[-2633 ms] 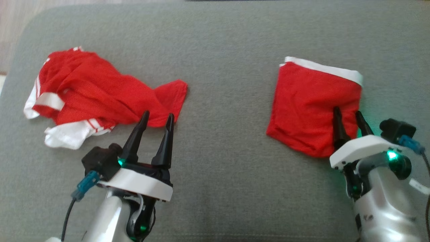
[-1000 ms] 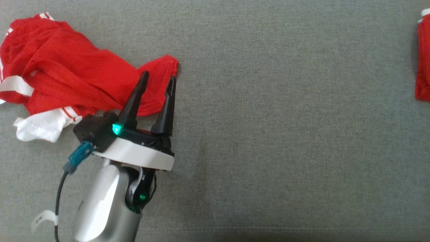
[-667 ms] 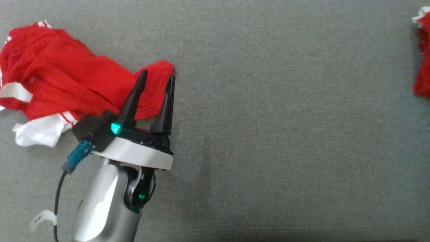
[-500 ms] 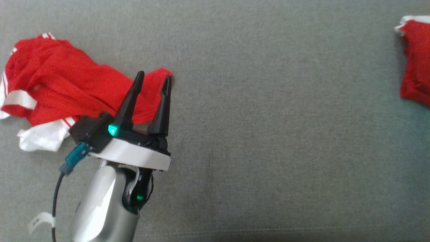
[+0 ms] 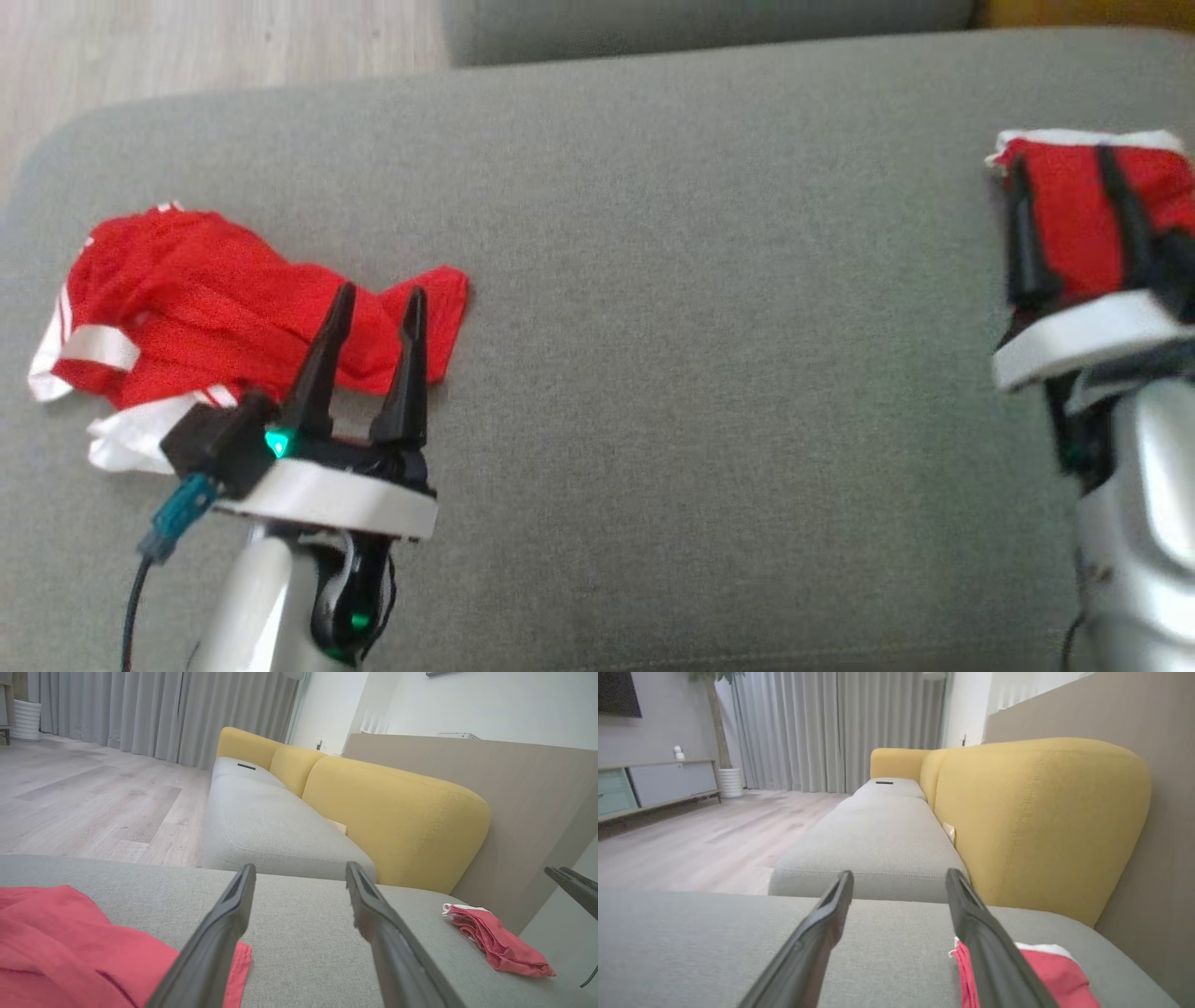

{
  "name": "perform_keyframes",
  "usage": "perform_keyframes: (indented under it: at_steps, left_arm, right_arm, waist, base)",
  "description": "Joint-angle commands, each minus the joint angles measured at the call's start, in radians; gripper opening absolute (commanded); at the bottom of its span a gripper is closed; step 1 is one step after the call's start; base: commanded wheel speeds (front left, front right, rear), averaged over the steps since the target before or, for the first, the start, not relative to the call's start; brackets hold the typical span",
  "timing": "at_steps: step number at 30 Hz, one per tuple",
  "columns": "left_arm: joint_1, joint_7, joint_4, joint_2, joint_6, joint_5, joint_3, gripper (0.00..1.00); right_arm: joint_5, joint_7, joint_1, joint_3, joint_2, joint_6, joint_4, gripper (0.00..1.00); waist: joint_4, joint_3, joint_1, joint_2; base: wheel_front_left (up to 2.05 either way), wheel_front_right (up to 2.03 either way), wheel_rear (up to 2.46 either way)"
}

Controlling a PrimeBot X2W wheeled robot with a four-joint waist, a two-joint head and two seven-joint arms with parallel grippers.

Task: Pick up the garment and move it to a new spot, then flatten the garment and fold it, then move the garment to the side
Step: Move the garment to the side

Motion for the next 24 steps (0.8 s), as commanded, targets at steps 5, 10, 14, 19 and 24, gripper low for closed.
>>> perform_keyframes:
  at_steps: [5,10,14,19,24]
  left_arm:
    - [0.038,-0.005,-0.042,0.008,0.004,0.006,0.049,1.0]
    - [0.092,-0.005,-0.045,0.008,0.006,0.012,0.048,1.0]
    - [0.112,-0.005,-0.041,0.008,0.006,0.011,0.04,1.0]
    - [0.136,-0.005,-0.04,0.008,0.011,0.003,0.033,1.0]
    - [0.147,-0.005,-0.038,0.008,0.013,0.005,0.027,1.0]
  right_arm:
    - [0.026,-0.075,0.118,0.058,0.095,-0.001,-0.123,1.0]
    - [0.05,-0.128,0.233,0.057,0.153,-0.001,-0.136,1.0]
    - [0.063,-0.143,0.284,0.049,0.163,-0.001,-0.129,1.0]
    - [0.103,-0.156,0.335,0.081,0.165,-0.001,-0.111,1.0]
    - [0.106,-0.159,0.345,0.096,0.165,-0.001,-0.1,1.0]
  waist:
    - [-0.01,-0.083,0.0001,-0.0001]
    - [-0.011,-0.118,0.0001,-0.0001]
    - [-0.007,-0.128,0.0001,-0.0001]
    - [-0.006,-0.133,0.0001,-0.0001]
    - [-0.008,-0.138,0.0001,-0.0001]
  base:
    - [0.0,0.0,0.0]
    - [0.0,0.0,0.0]
    - [0.0,0.0,0.0]
    - [0.0,0.0,0.0]
    - [0.0,0.0,0.0]
